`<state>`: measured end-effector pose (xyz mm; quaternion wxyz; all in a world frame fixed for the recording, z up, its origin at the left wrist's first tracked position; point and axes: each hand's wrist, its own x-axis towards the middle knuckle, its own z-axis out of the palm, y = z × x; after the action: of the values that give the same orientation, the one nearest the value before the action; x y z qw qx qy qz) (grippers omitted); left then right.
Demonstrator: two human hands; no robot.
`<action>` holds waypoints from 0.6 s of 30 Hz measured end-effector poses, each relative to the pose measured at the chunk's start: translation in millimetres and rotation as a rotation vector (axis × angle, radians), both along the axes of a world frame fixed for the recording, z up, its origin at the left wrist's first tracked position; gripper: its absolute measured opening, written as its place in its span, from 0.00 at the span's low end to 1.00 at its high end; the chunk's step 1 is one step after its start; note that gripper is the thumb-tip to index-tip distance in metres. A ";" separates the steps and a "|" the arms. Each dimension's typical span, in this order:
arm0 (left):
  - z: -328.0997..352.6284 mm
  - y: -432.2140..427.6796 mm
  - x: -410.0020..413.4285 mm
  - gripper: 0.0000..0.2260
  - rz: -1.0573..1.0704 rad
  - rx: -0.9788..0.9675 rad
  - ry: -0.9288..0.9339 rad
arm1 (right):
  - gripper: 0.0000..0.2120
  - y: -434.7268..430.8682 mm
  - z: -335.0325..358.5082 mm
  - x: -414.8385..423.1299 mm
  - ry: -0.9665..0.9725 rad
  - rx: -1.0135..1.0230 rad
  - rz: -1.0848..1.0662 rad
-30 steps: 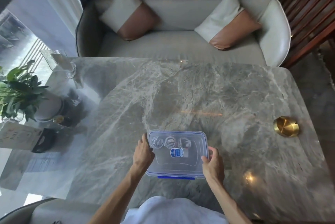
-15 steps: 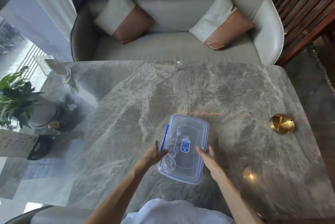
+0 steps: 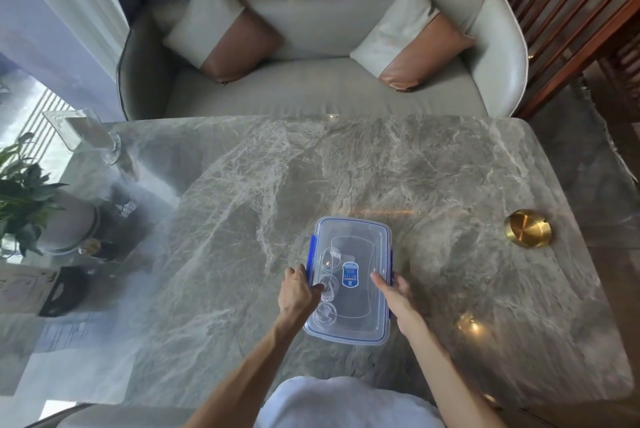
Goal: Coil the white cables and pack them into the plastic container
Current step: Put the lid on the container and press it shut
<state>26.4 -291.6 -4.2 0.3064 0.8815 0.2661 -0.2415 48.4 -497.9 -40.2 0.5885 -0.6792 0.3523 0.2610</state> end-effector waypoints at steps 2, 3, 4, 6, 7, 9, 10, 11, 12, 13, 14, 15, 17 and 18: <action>0.5 -3.1 0.3 0.16 0.003 0.033 -0.009 | 0.23 0.9 -0.3 -0.8 -0.017 -0.035 -0.013; 0.2 -4.2 -0.4 0.15 -0.002 0.049 -0.014 | 0.23 2.0 0.4 -1.8 -0.027 -0.052 -0.023; -0.8 -5.0 -1.4 0.16 -0.012 0.063 -0.018 | 0.26 3.4 0.6 -3.0 -0.036 -0.071 -0.032; -3.8 -5.1 -4.2 0.17 -0.037 0.077 -0.023 | 0.32 5.8 0.9 -5.8 -0.054 -0.179 -0.029; -4.9 -4.7 -5.4 0.18 -0.047 0.079 -0.024 | 0.33 7.8 0.8 -7.5 -0.071 -0.263 -0.015; -6.2 -3.4 -6.2 0.19 -0.044 0.079 -0.022 | 0.29 14.6 2.7 -11.5 -0.139 -0.415 0.020; -6.6 -2.8 -6.6 0.21 -0.034 0.074 -0.022 | 0.26 18.8 4.4 -13.3 -0.177 -0.477 0.036; -7.3 -2.3 -7.0 0.24 -0.031 0.068 -0.030 | 0.24 22.1 6.0 -14.6 -0.204 -0.538 0.054; -7.8 -1.8 -7.4 0.28 -0.042 0.061 -0.045 | 0.23 24.6 7.2 -15.4 -0.219 -0.592 0.073; -7.5 -1.4 -8.0 0.34 -0.068 0.055 -0.061 | 0.23 26.0 8.3 -16.1 -0.230 -0.636 0.092; -6.5 -0.7 -8.5 0.38 -0.103 0.049 -0.075 | 0.22 27.1 9.5 -16.2 -0.241 -0.670 0.111; -5.8 0.0 -9.0 0.41 -0.141 0.039 -0.083 | 0.21 28.0 10.3 -15.4 -0.254 -0.697 0.124; -4.8 -0.2 -9.4 0.43 -0.207 -0.003 -0.066 | 0.18 27.9 11.7 -8.4 -0.280 -0.744 0.152; -3.5 -1.9 -10.0 0.43 -0.230 -0.028 -0.049 | 0.18 27.1 12.7 -1.8 -0.297 -0.766 0.192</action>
<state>16.4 -293.5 -7.7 0.2956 0.9074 0.1520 -0.2571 46.6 -470.8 -27.5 0.3108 -0.9089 0.2704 0.0643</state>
